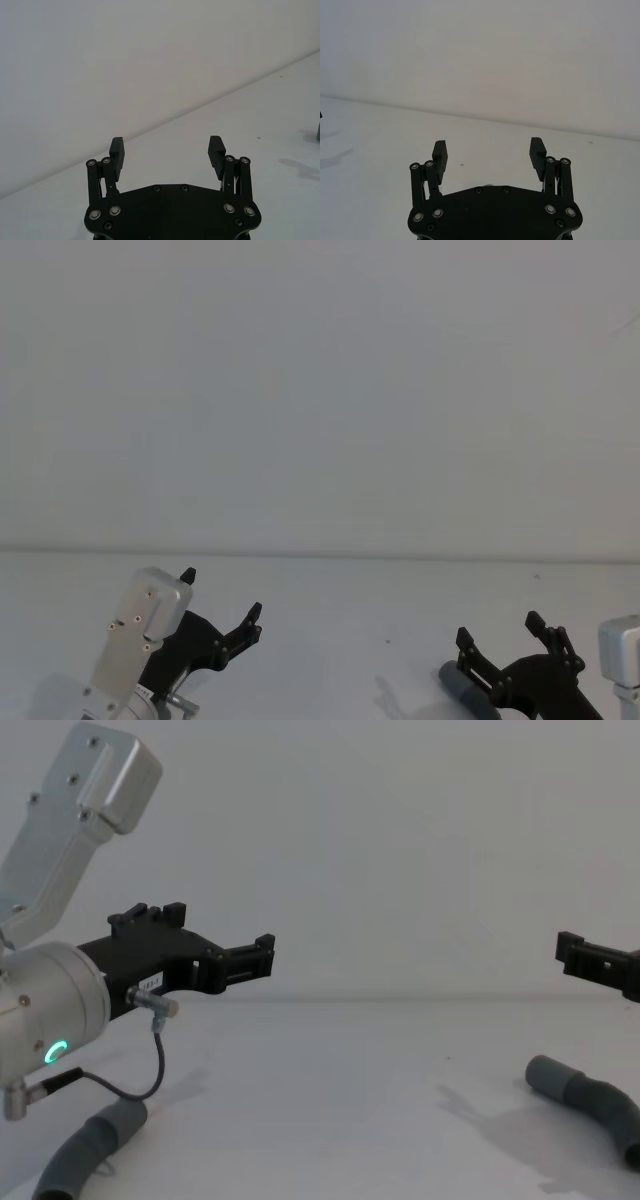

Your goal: Use both hands to pick up one end of the pipe from the table, align the ends, and insert them.

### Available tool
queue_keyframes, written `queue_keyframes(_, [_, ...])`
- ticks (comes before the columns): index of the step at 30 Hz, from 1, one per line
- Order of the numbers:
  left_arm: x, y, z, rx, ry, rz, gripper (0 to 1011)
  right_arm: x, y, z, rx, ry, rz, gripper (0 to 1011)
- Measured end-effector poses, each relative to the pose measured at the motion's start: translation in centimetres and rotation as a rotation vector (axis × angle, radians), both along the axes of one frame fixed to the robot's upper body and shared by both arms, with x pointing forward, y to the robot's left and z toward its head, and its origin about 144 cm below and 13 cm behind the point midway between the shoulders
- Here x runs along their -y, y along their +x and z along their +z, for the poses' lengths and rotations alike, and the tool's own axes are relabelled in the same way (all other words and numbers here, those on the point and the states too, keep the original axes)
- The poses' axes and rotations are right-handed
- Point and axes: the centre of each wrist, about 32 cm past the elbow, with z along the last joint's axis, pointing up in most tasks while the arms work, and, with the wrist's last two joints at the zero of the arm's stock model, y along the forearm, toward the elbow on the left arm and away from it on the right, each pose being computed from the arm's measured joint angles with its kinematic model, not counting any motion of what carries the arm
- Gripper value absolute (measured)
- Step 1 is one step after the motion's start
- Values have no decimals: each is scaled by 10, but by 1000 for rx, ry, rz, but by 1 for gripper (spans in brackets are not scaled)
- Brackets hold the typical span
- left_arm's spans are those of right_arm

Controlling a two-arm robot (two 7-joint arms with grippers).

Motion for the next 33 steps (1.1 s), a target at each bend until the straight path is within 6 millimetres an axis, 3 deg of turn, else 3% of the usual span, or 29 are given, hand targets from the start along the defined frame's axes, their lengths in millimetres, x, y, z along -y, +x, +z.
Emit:
queue_keyframes(23, [0, 0, 1, -3, 2, 1, 1002, 0, 0, 0, 0, 0, 0, 1001])
queue_keyframes(33, [-5, -16, 11, -82, 16, 36, 1002, 0, 0, 0, 0, 0, 0, 1002])
